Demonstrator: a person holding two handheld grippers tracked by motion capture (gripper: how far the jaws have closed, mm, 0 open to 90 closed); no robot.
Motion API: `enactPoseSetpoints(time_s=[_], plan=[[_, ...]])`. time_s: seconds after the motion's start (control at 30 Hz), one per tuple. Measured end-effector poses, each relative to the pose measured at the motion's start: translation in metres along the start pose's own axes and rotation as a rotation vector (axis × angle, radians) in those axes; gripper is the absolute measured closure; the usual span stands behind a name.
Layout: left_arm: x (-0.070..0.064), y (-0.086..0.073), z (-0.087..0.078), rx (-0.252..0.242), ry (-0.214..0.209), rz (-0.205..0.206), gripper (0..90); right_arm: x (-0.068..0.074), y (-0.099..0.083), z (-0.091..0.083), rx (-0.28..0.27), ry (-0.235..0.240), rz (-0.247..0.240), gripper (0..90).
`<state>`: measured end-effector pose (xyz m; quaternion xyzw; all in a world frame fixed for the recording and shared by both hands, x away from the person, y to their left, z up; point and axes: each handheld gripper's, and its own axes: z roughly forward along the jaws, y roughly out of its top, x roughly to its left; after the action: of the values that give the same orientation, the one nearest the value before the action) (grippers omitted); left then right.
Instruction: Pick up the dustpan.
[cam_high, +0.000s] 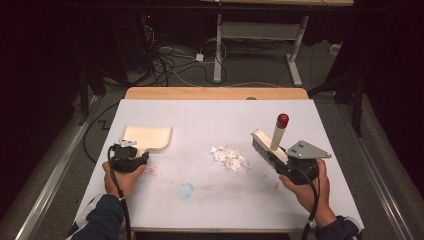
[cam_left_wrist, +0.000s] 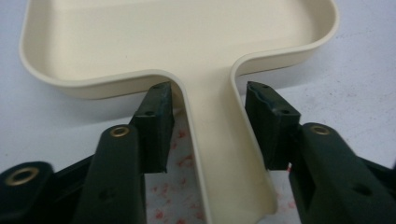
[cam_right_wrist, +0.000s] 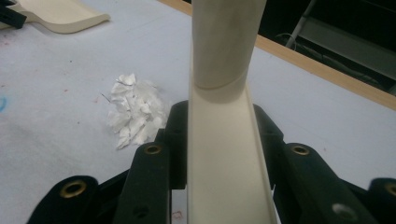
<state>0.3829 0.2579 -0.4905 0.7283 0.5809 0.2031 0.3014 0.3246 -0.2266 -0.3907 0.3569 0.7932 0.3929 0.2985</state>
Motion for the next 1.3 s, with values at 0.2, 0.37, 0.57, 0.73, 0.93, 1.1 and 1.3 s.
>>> enactPoseSetpoints(time_s=[0.2,0.37,0.57,0.73,0.93,1.1,1.3], plan=[[0.001,0.001,0.000,0.003,0.000,0.018,62.9,0.001,0.000,0.001,0.003,0.002,-0.002,67.3],[0.001,0.005,-0.001,0.024,0.000,0.050,63.3,0.001,-0.001,0.002,0.009,0.002,0.000,67.3],[0.000,0.012,-0.008,0.040,0.022,0.112,63.5,0.000,-0.002,0.004,0.017,-0.003,-0.006,67.3],[0.002,0.016,-0.017,0.056,-0.006,0.145,63.6,-0.002,-0.004,0.006,0.018,-0.011,-0.004,67.3],[-0.007,0.018,-0.027,0.104,-0.074,0.242,63.7,-0.005,-0.006,0.009,0.018,-0.022,0.003,67.3],[-0.015,0.016,-0.036,0.129,-0.128,0.332,63.6,-0.007,-0.010,0.016,0.029,-0.024,0.022,67.3],[-0.027,0.012,-0.045,0.149,-0.178,0.423,63.6,-0.009,-0.014,0.025,0.037,-0.036,0.036,67.3]])
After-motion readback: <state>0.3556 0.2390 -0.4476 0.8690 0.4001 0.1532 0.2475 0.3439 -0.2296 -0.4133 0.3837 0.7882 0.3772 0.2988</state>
